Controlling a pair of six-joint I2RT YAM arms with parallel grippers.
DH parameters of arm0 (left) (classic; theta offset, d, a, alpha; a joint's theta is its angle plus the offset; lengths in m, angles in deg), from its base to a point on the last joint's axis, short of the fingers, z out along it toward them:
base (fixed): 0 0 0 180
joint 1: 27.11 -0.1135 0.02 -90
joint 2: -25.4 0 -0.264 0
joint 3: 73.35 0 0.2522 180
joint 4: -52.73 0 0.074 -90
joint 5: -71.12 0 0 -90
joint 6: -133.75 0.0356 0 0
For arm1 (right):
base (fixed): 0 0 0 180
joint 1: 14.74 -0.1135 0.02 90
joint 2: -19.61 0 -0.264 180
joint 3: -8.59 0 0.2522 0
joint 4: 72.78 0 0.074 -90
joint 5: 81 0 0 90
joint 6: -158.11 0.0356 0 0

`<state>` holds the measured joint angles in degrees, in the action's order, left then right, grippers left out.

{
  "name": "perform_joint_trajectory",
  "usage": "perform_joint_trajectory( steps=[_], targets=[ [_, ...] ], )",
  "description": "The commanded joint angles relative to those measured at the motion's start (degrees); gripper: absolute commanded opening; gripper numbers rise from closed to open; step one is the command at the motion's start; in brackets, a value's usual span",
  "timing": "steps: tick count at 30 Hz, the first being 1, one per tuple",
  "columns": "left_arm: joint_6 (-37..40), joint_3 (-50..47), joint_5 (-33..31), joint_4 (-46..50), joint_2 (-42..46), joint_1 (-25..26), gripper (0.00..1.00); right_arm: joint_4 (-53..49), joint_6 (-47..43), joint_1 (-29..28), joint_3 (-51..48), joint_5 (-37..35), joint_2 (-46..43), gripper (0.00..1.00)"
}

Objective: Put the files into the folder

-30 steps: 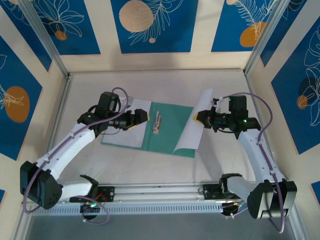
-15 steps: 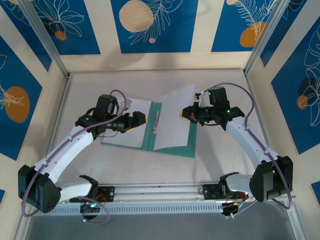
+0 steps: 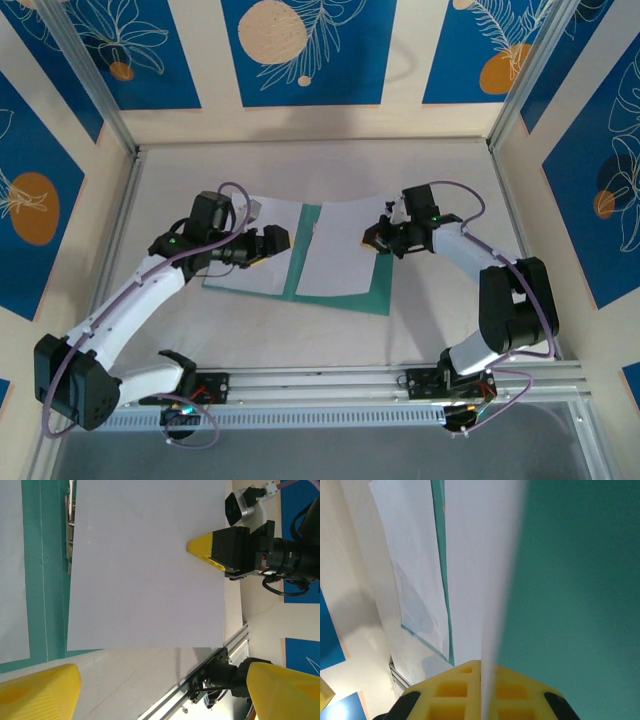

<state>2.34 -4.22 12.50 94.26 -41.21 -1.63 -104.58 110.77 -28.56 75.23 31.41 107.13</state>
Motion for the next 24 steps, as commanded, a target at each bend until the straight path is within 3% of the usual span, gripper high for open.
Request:
perform_joint_trajectory(
  steps=[1,24],
  targets=[
    [0.98,-0.96,0.1,0.65,1.06,-1.04,0.86,0.55,-1.65,0.51,-1.58,-0.44,-1.19,0.05],
    [0.97,-0.78,0.82,1.3,2.29,-1.06,0.87,1.77,-3.63,3.54,-5.68,0.61,-3.5,0.05]
  ],
)
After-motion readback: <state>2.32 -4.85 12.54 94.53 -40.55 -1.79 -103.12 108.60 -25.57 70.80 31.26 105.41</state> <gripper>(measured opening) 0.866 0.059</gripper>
